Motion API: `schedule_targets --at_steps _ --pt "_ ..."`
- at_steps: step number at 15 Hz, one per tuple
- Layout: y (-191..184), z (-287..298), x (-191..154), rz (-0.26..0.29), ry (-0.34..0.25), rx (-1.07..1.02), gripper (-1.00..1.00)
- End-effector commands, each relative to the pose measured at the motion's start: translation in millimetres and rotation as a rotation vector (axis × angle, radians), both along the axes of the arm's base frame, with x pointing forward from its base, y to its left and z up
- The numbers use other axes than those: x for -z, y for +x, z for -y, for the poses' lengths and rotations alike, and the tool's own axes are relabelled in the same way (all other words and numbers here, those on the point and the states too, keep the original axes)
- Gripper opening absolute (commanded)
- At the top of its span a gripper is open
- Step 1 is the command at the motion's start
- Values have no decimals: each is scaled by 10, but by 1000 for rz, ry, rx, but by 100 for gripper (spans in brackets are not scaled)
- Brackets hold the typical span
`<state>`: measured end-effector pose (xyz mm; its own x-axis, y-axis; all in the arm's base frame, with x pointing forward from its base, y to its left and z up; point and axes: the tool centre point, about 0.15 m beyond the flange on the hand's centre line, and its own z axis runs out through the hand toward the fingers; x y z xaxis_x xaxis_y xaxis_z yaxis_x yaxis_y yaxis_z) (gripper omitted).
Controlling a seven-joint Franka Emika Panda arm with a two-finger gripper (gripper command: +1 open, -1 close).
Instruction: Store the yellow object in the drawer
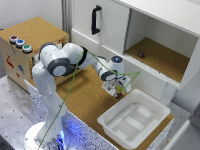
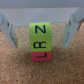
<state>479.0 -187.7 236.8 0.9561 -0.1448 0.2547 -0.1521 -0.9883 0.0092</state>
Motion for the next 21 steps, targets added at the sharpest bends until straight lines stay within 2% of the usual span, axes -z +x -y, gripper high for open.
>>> schedule_targets --at_steps 1,5,6,10,13,18,21 --pt "-49 -60 -298 -20 5 8 100" --pt "-51 -93 -277 -25 6 4 100" --pt "-48 -99 -254 -26 8 1 -100" --pt "13 -84 -76 -57 11 13 -100" --pt "62 -57 -2 -58 -1 12 -100" --pt "105 -4 61 -52 -26 7 -100" --pt "93 -4 -109 -20 -30 3 -100"
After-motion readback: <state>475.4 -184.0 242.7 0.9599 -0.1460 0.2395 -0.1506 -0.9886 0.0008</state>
